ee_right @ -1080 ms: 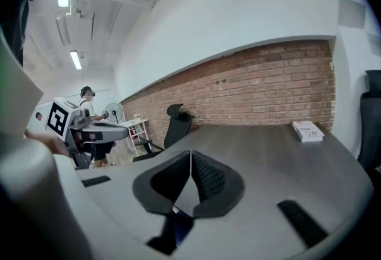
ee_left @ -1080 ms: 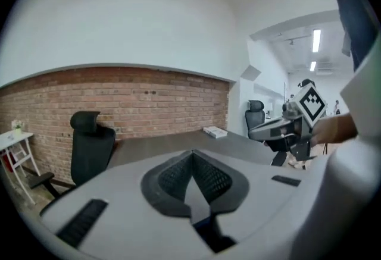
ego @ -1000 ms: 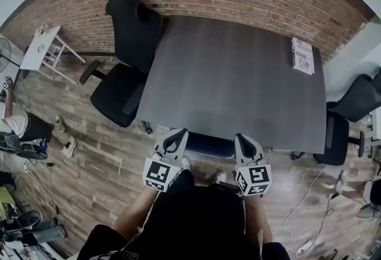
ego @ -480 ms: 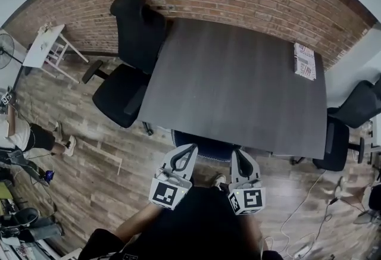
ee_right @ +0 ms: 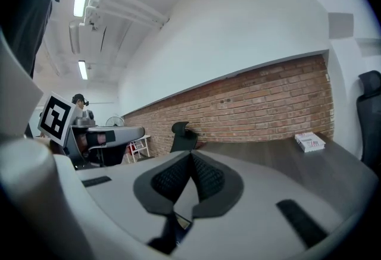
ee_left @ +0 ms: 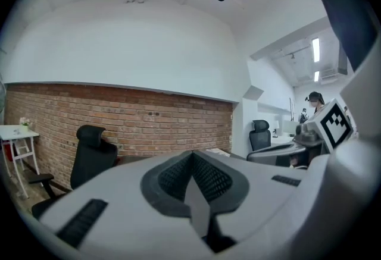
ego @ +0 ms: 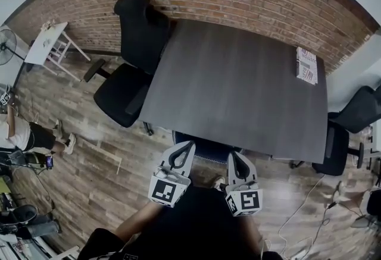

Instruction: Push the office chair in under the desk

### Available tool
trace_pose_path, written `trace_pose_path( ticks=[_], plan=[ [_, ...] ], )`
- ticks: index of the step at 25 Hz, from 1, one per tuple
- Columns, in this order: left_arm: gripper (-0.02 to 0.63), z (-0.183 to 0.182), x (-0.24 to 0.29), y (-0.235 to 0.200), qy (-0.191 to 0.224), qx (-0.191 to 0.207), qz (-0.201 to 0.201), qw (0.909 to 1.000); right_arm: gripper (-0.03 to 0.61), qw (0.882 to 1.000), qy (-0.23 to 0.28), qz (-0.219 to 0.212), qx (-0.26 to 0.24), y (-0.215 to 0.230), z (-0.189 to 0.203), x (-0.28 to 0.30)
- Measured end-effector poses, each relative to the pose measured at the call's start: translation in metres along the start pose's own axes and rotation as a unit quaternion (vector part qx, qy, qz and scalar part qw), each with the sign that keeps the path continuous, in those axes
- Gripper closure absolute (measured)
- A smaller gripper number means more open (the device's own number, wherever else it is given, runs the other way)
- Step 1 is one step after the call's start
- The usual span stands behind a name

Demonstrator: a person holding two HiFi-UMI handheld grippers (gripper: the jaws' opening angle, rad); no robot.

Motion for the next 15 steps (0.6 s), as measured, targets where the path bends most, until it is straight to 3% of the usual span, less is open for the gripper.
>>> trace_pose_path(
  ticks=[9,15],
  plan=[
    [0.606,0.0013,-0.0009,-0.0012,0.003,0.006,-0.001,1.0,0.575,1.0,0.0,-0.004,-0.019,-0.0005,-0.0017,0.0044],
    [0.606,0.0035,-0.0019,-0.0022,0.001,0.004,-0.002,1.0,0.575,1.0,-0.009,-0.003,-0.006,-0.0014,0.0021,0.0049]
  ],
)
Point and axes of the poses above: the fingertips, and each gripper's own axes: x forward along the fingers, y to its right, z out of its underside, the point moved 2 cm from there along -x, backward along the fingers, and after that the axes turned 8 degrees about -z, right-handed, at the moved point
